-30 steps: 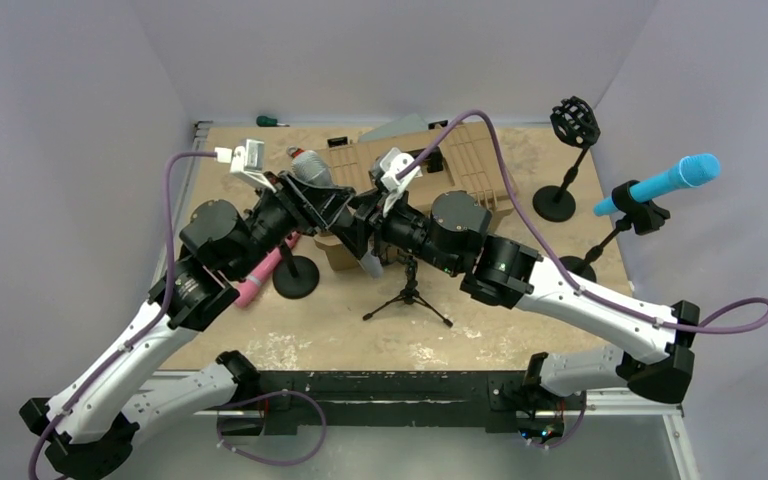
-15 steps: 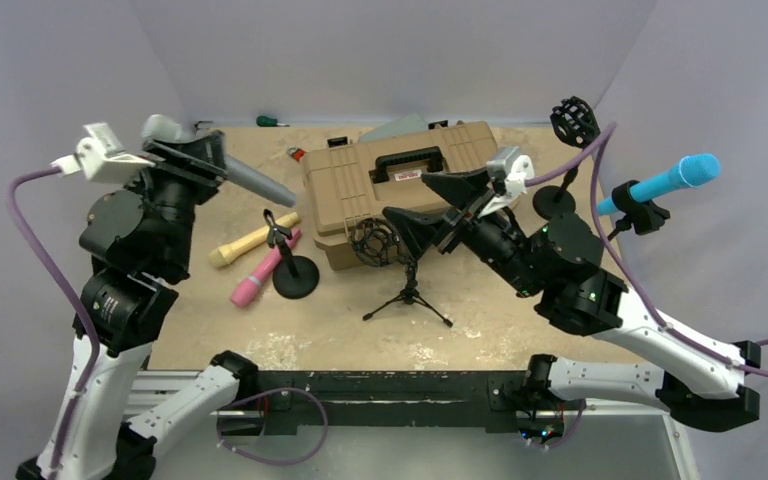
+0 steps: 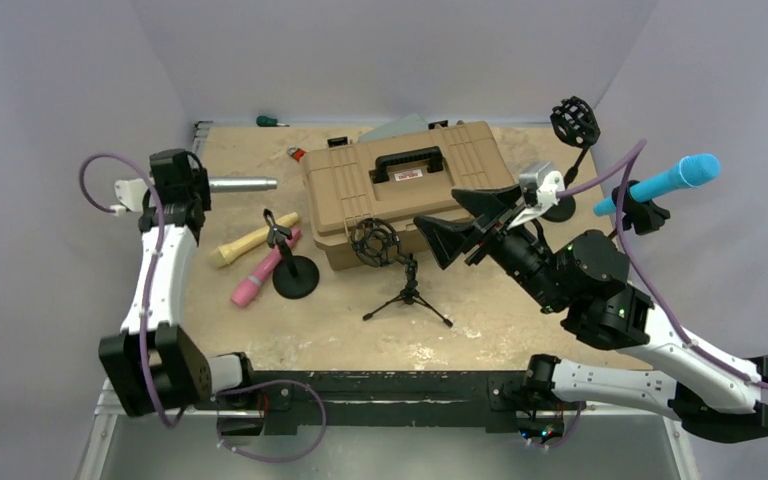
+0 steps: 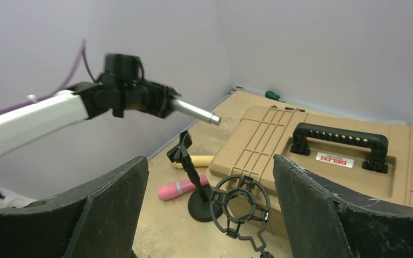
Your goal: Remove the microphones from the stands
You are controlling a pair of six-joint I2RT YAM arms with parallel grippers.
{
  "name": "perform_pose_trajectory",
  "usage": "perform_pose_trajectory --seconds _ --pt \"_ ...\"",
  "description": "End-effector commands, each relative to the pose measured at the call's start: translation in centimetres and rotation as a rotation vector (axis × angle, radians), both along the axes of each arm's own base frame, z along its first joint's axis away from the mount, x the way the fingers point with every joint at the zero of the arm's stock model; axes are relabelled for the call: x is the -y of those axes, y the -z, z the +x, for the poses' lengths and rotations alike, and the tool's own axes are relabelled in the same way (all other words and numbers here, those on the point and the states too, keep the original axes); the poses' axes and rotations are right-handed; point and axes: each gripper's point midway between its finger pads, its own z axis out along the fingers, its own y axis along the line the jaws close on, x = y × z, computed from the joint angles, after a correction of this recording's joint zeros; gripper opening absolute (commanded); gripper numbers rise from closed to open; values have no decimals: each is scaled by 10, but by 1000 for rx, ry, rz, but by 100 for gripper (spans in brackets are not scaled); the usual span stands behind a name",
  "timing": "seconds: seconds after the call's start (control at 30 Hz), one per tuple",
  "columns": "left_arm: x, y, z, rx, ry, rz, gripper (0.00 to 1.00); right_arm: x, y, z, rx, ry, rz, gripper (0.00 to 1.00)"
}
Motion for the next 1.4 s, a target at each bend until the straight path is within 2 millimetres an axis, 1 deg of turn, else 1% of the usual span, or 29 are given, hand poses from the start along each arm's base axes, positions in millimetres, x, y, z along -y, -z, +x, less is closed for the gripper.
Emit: perform_pose_trajectory --seconds 0.0,0.1,0.2,0.27,0.33,0.4,0.47,0.6,0.67,0.87,1.13,1.17,1.2,1.27,1.3,1.37 --pt "-10 19 41 124 -120 -241 0 16 0 2 -33 49 20 84" --pt "-14 64 54 26 -164 -296 0 17 5 3 -48 59 16 84" --pt "-17 108 59 -47 -205 -349 0 15 9 4 -54 63 7 84" --pt "-20 132 64 -84 -221 -360 0 14 11 5 -55 65 -3 84" --pt "-21 153 70 -112 -216 -376 0 13 13 6 -56 69 -13 84" --pt "-19 169 73 -133 -214 -402 0 14 15 8 -61 83 -28 84" --pt "-20 180 70 -167 -220 -391 0 16 16 9 -64 91 -29 84" --pt "-23 196 57 -230 -249 -386 0 18 15 9 -62 96 -15 84" --pt "-21 205 51 -264 -255 -416 0 18 16 9 -61 96 -9 84" --pt "-14 220 34 -370 -257 -437 0 13 17 9 -62 85 -12 84" --pt "-8 223 23 -452 -247 -454 0 19 16 7 -72 91 16 84" --pt "-7 223 23 -458 -243 -461 41 19 16 7 -73 92 17 84" --pt "-7 224 23 -462 -238 -466 38 19 17 7 -74 93 17 84" --pt "-7 225 23 -465 -228 -466 46 19 17 8 -76 94 15 83" --pt "-7 224 23 -466 -226 -464 52 19 17 7 -76 94 16 84" --pt "-7 224 22 -468 -226 -464 57 20 17 7 -77 96 16 83"
